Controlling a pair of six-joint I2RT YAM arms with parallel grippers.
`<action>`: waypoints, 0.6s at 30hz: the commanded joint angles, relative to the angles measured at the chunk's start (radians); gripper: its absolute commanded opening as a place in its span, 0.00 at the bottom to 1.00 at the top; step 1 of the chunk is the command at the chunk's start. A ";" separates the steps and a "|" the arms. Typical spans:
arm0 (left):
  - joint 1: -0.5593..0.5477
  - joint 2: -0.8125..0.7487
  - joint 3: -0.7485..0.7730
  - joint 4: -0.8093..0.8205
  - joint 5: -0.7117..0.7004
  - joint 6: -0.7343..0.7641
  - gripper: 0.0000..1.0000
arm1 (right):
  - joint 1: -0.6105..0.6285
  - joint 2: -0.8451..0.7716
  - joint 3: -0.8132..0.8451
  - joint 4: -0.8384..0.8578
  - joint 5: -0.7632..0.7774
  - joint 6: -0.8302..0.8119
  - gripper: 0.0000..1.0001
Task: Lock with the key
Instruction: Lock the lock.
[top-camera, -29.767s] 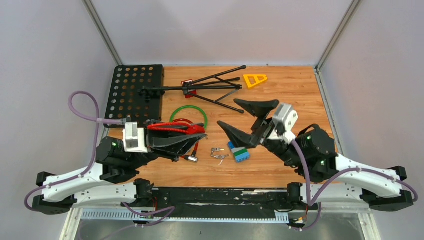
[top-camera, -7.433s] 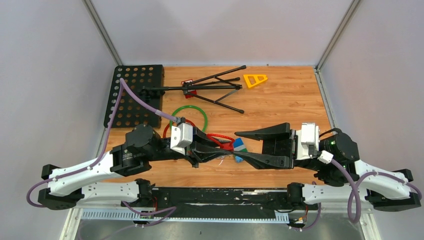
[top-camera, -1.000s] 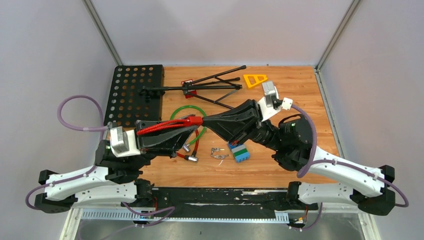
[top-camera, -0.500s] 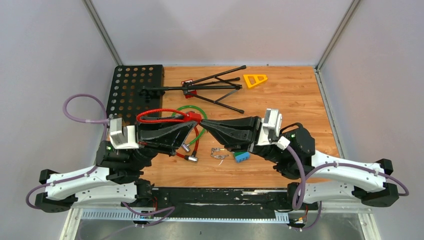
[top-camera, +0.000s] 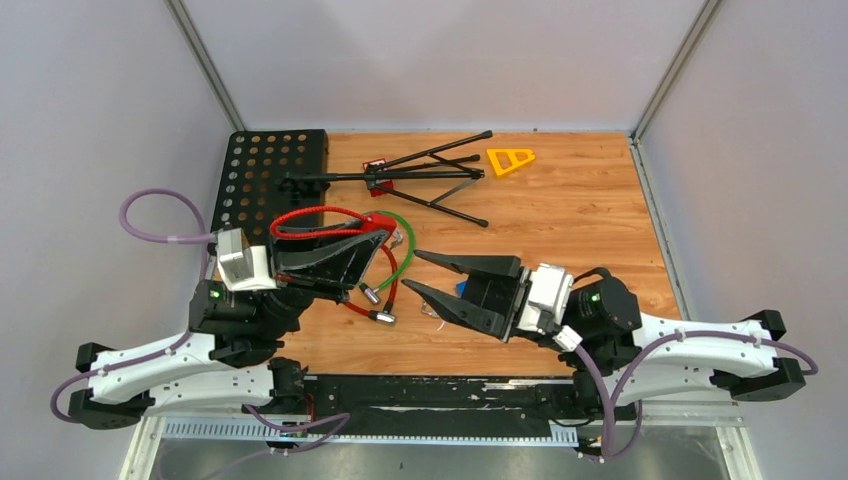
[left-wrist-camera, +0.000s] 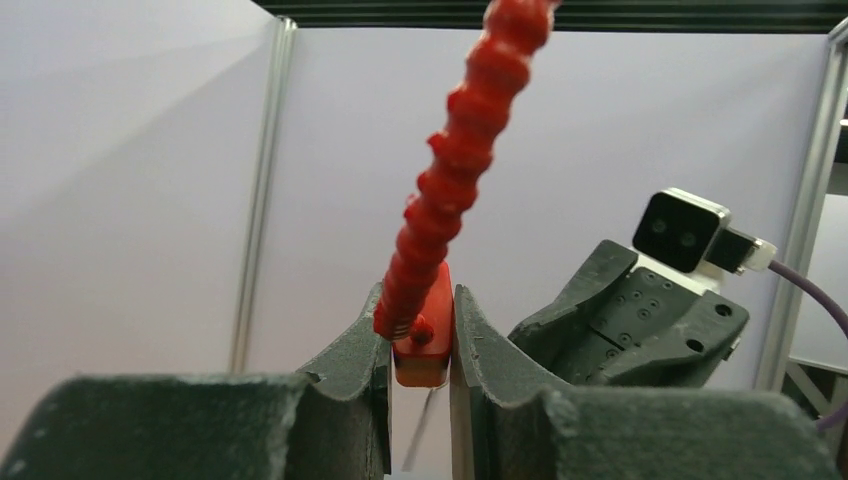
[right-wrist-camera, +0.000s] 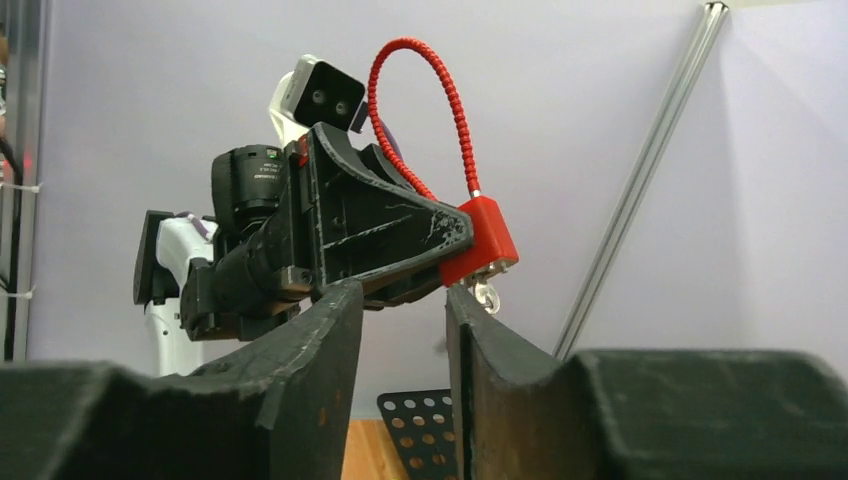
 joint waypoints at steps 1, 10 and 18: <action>0.008 -0.024 0.006 0.031 -0.036 0.035 0.00 | 0.017 -0.073 -0.039 0.027 -0.017 0.010 0.41; 0.008 -0.016 0.018 0.030 0.044 0.002 0.00 | 0.017 -0.078 -0.044 0.005 0.086 -0.098 0.44; 0.008 0.000 0.017 0.054 0.061 -0.055 0.00 | 0.028 0.009 -0.020 0.002 0.050 -0.481 0.38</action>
